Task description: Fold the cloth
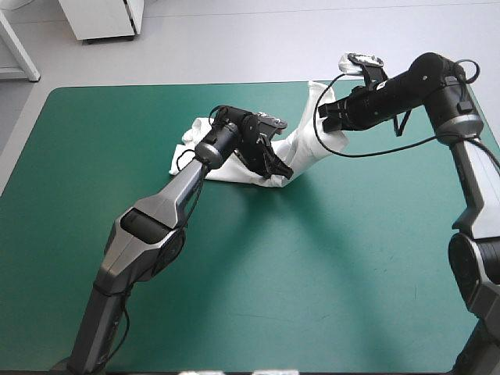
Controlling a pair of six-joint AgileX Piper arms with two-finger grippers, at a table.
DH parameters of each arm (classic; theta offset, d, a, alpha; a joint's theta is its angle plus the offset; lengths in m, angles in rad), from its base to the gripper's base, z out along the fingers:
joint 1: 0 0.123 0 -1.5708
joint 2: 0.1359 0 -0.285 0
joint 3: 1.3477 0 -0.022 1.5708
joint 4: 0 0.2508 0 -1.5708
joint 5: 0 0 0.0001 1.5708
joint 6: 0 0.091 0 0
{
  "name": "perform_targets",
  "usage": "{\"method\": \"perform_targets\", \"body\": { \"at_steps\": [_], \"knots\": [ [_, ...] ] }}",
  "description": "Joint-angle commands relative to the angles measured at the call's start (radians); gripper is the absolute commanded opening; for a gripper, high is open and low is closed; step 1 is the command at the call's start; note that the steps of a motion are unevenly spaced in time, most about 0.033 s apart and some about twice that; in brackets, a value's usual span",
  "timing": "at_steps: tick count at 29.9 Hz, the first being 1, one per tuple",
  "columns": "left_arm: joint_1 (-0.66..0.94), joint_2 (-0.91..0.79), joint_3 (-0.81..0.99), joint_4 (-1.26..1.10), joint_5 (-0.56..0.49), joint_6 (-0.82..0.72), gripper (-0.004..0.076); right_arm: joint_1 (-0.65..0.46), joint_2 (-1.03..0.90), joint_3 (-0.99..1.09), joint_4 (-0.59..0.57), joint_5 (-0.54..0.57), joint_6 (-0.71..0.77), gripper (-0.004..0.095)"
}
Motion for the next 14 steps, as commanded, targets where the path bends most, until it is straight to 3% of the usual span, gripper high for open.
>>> {"method": "perform_targets", "body": {
  "at_steps": [1,8,14],
  "knots": [
    [0.003,-0.109,-0.012,-0.011,0.068,-0.023,-0.0009,0.000,-0.063,-0.035,0.040,-0.013,0.000,-0.0013],
    [0.013,-0.346,0.224,0.128,0.068,-0.022,-0.0009,0.032,-0.063,-0.059,0.066,-0.037,-0.007,-0.0013],
    [0.034,-0.693,0.681,0.153,0.067,-0.030,-0.0009,0.096,-0.057,-0.074,0.057,-0.112,-0.028,-0.0013]
  ]
}}
